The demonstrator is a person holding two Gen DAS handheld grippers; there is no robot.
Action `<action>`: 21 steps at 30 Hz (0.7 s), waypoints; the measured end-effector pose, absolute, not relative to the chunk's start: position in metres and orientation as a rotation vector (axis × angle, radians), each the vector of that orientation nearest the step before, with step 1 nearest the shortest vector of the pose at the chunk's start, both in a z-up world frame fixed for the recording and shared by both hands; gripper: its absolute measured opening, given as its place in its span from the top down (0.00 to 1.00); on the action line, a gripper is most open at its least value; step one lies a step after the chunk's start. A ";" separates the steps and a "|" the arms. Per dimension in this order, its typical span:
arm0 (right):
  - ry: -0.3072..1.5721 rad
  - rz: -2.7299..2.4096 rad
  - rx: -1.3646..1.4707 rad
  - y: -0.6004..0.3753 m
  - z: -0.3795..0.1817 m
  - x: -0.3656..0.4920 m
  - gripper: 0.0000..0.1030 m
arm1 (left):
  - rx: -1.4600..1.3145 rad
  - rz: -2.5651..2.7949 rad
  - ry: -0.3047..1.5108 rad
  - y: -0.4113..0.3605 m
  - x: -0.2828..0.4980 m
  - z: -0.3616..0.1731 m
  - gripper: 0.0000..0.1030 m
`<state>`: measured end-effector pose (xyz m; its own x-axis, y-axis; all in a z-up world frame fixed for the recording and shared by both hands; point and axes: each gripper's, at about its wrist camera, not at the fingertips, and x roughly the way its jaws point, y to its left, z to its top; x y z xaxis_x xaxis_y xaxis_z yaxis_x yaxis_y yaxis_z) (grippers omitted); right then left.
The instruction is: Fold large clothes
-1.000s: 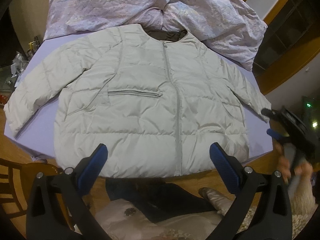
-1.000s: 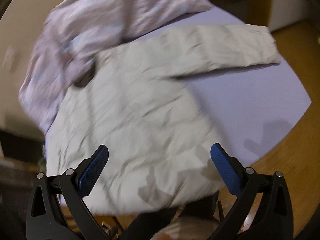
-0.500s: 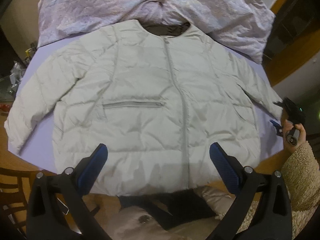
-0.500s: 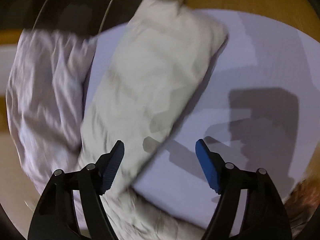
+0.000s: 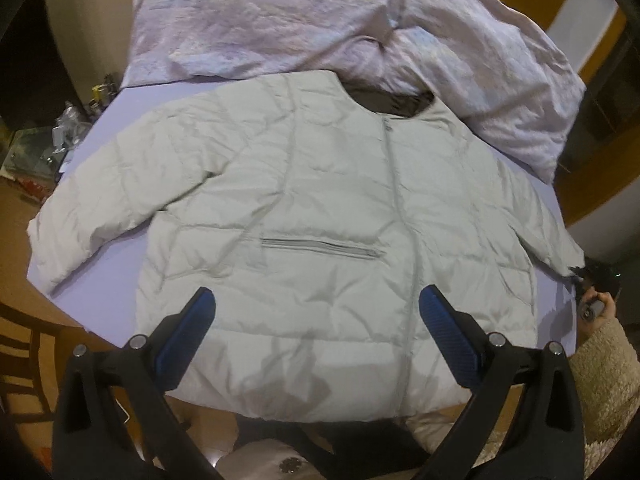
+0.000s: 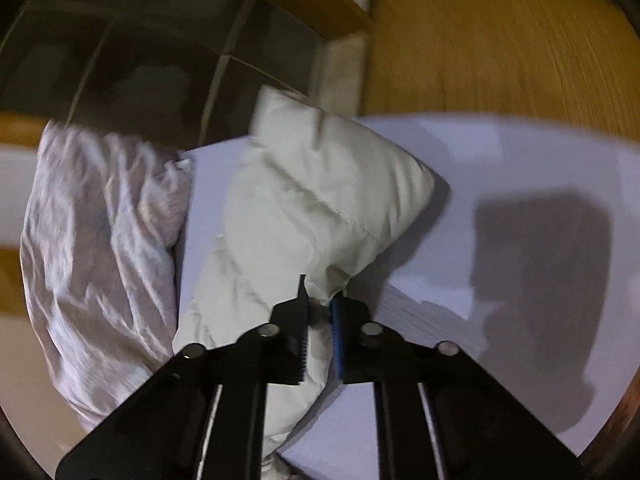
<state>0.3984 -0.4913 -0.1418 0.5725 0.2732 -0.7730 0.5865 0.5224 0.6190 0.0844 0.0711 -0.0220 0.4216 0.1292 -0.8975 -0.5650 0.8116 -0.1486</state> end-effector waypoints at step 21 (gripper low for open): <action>0.804 0.618 0.366 -0.155 0.036 0.413 0.95 | -0.587 0.629 0.933 0.158 0.047 -0.035 0.02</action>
